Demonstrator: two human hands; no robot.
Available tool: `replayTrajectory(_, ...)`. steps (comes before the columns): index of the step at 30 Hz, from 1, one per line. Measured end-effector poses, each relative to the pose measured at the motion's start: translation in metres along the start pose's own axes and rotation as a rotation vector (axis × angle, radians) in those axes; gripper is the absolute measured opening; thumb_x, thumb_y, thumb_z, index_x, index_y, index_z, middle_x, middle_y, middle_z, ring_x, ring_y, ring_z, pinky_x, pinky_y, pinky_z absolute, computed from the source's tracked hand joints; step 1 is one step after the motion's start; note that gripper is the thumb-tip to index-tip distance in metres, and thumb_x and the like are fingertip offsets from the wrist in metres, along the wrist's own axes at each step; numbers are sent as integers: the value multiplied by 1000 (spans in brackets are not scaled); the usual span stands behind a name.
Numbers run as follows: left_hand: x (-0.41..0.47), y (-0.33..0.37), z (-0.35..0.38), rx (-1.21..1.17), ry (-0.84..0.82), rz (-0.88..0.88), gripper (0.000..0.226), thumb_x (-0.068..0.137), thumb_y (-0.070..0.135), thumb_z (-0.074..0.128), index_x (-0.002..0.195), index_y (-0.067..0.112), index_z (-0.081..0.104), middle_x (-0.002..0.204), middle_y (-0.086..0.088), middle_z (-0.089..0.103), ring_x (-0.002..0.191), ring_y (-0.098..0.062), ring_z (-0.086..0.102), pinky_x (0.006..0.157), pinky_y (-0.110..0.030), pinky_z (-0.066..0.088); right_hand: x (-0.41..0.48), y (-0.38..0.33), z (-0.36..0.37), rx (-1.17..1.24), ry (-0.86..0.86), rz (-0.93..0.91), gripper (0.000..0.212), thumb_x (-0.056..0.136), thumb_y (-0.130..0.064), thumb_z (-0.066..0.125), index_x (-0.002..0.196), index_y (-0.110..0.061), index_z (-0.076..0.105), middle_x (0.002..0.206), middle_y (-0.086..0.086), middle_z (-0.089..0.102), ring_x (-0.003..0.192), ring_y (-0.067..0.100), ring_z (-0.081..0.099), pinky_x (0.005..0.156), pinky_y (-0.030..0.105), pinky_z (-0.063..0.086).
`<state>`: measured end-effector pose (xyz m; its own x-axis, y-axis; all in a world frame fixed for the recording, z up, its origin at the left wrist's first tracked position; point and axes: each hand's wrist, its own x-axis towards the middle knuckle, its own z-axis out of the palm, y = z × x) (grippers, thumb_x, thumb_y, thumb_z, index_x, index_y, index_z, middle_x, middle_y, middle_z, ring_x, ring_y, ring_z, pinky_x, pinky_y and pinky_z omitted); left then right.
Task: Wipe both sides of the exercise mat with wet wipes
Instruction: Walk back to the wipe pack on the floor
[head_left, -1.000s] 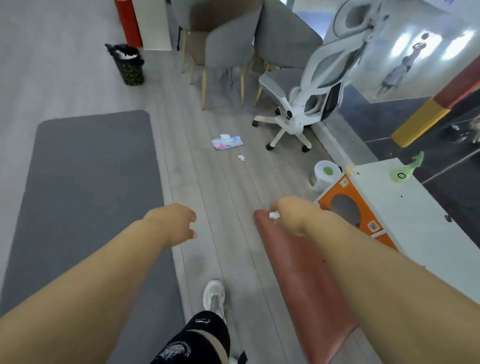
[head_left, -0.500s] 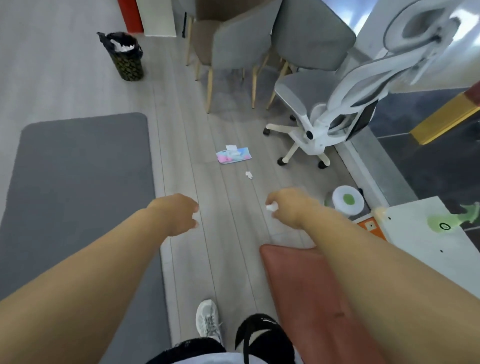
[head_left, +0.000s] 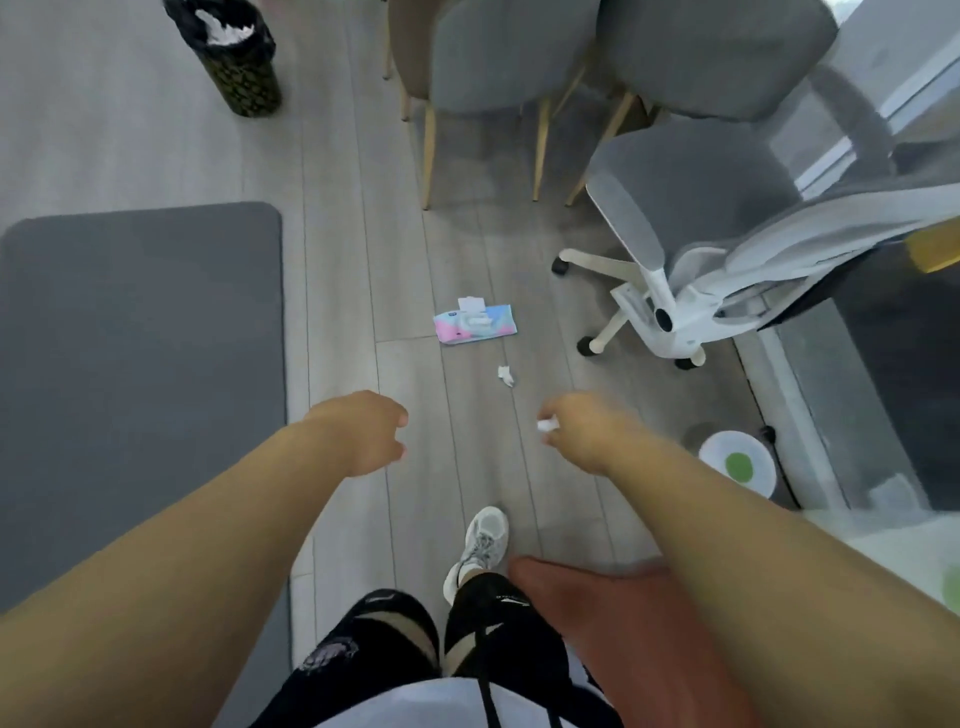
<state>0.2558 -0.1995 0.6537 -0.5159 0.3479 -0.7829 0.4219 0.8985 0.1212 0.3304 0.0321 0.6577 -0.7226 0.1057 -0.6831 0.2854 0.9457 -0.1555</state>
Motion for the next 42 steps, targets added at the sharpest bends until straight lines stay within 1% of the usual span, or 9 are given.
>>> replayTrajectory(7, 122, -4, -28, -73, -73, 12, 45, 92, 45, 50, 134, 28, 46, 136, 4, 46, 122, -20, 47, 99, -35, 42, 127, 22, -7, 57, -77, 29, 22, 92, -21, 53, 113, -18, 60, 113, 9, 59, 102, 28, 56, 78, 29, 42)
replayTrajectory(12, 242, -27, -12, -14, -116, 52, 24, 91, 43, 52, 98, 20, 52, 107, 2, 55, 97, -21, 53, 71, -29, 39, 236, 39, 29, 102, -31, 77, 24, 91, -14, 54, 113, -14, 63, 116, 14, 56, 104, 31, 56, 82, 29, 43)
replayTrajectory(20, 457, -42, 59, 76, -173, 108, 44, 93, 45, 48, 131, 23, 48, 128, 0, 51, 117, -22, 49, 87, -32, 43, 417, 72, 150, 217, 23, 142, 31, 92, -6, 45, 120, -11, 58, 124, 15, 50, 111, 31, 50, 86, 27, 40)
replayTrajectory(23, 526, -46, 92, 129, -179, 127, 51, 93, 46, 47, 139, 26, 40, 139, 0, 45, 127, -22, 43, 100, -36, 39, 476, 89, 201, 167, 5, 185, 25, 92, -10, 45, 116, -8, 55, 116, 14, 53, 105, 32, 54, 82, 32, 44)
replayTrajectory(26, 584, -50, 113, 248, -162, 183, 48, 95, 42, 48, 139, 23, 42, 136, -2, 48, 124, -22, 46, 98, -34, 39, 531, 108, 245, 126, 20, 230, 22, 92, -13, 48, 112, -9, 56, 103, 10, 51, 102, 31, 56, 80, 32, 45)
replayTrajectory(32, 683, -55, 132, 508, -33, 251, 39, 94, 40, 49, 130, 22, 50, 127, -3, 53, 116, -23, 53, 90, -35, 47, 623, 139, 301, 74, 163, 105, 43, 95, -28, 51, 134, -11, 46, 147, 7, 28, 129, 27, 29, 102, 29, 27)
replayTrajectory(36, 712, -57, 154, 447, 20, 275, 39, 94, 40, 47, 131, 24, 47, 124, -2, 53, 114, -23, 53, 84, -36, 46, 662, 145, 321, 98, 136, 72, 33, 95, -24, 52, 123, -6, 52, 156, 5, 9, 137, 25, 19, 108, 34, 25)
replayTrajectory(39, 717, -62, 168, 431, 13, 298, 40, 95, 38, 47, 133, 26, 46, 123, -1, 54, 111, -21, 54, 82, -33, 48, 676, 147, 335, 106, 128, 67, 33, 95, -18, 51, 123, -3, 51, 154, 11, 17, 135, 29, 28, 107, 33, 27)
replayTrajectory(42, 717, -68, 176, 414, -20, 277, 39, 95, 38, 46, 133, 26, 46, 126, 0, 52, 113, -21, 53, 85, -33, 49, 681, 146, 343, 140, 199, 99, 20, 94, -10, 49, 105, 5, 56, 125, 23, 48, 108, 35, 49, 79, 35, 33)
